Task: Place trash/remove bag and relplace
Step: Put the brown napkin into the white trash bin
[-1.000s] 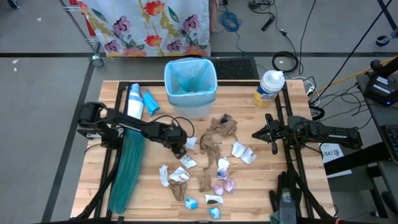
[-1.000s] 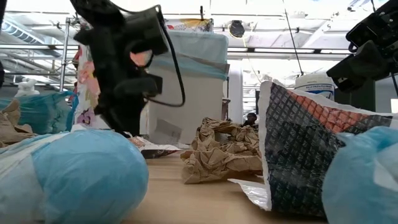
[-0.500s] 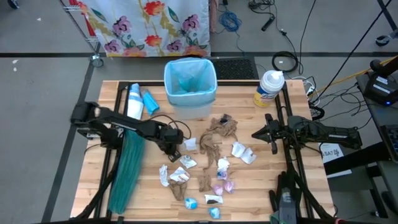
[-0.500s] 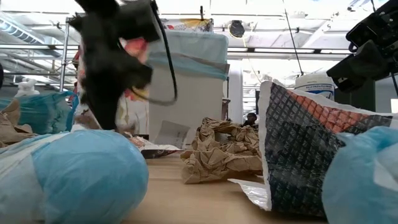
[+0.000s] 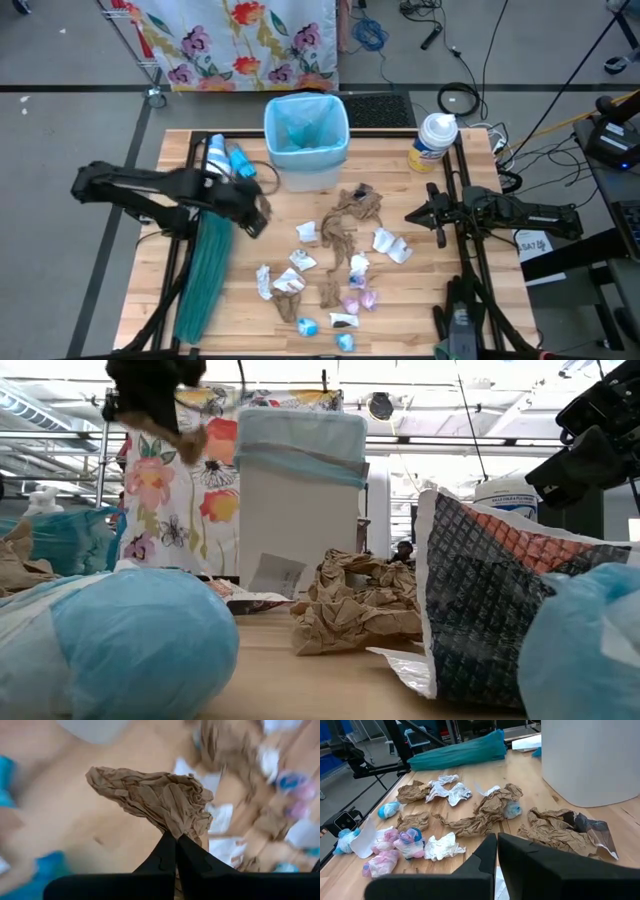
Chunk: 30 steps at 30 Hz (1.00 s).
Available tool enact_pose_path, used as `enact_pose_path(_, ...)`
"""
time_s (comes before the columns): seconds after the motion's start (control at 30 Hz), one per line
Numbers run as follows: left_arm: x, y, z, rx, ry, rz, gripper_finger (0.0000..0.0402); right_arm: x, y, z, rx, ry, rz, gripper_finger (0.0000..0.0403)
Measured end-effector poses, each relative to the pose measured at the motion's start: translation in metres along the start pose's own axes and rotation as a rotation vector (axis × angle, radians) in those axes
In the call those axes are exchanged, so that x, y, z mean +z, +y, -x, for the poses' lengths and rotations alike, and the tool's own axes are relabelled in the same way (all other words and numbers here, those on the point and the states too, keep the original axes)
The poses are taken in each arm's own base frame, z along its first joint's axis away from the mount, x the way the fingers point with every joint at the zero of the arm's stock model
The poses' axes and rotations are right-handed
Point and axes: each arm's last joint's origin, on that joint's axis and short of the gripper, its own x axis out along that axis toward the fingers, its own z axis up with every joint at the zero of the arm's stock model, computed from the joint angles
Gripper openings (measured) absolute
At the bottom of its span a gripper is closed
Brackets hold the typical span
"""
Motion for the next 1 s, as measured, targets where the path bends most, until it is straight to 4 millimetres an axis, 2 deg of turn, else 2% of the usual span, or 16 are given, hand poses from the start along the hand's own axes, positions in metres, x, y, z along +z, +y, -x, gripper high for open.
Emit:
enact_pose_path(0.13, 0.013, 0.01, 0.035, 0.016, -0.128, 0.005, 0.0006, 0.0, 0.0, 0.0, 0.0, 0.0, 0.0, 0.0009)
enact_pose_path(0.3, 0.04, 0.018, 0.069, 0.011, -0.285, -0.009, 0.0006, 0.0, 0.0, 0.0, 0.0, -0.001, 0.0, 0.0009)
enact_pose_path(0.53, 0.086, 0.032, 0.1, 0.021, -0.479, -0.048, 0.0006, 0.0, 0.0, 0.0, 0.0, -0.001, 0.0, 0.0009)
enact_pose_path(0.7, 0.125, 0.037, 0.096, -0.079, -0.538, -0.111, 0.0006, 0.0, 0.0, 0.0, 0.0, -0.001, 0.0, 0.0009)
enact_pose_path(1.0, 0.188, 0.041, 0.065, -0.093, -0.599, -0.207, 0.0011, 0.0, 0.0, 0.0, 0.001, -0.001, 0.0, 0.0009)
